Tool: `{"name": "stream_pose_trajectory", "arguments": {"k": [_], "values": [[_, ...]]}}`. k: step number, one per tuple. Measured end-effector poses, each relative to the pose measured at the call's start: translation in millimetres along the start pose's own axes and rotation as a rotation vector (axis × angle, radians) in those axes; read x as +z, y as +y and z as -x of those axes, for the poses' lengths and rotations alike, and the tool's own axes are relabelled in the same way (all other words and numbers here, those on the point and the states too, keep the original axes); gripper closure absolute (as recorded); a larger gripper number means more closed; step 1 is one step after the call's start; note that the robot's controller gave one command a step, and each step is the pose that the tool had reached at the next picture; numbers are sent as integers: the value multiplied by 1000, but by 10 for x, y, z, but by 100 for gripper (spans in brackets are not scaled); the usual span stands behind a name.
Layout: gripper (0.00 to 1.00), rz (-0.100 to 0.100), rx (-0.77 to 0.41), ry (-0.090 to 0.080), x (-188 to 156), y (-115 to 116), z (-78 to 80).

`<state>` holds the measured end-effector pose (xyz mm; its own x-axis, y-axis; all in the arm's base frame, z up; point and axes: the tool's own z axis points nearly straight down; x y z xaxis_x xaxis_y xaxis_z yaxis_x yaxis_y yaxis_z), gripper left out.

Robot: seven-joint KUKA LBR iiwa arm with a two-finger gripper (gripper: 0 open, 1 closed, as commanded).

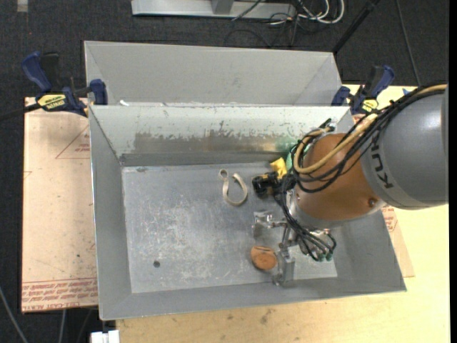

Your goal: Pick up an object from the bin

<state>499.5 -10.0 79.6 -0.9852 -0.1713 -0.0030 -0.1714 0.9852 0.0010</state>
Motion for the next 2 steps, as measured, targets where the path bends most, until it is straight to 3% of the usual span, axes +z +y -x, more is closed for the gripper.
{"name": "stream_pose_trajectory", "arguments": {"k": [1, 2], "values": [[0, 0, 1, -5, 198, -55, 10], [100, 1, -439, 1, 101, 173, 46]]}}
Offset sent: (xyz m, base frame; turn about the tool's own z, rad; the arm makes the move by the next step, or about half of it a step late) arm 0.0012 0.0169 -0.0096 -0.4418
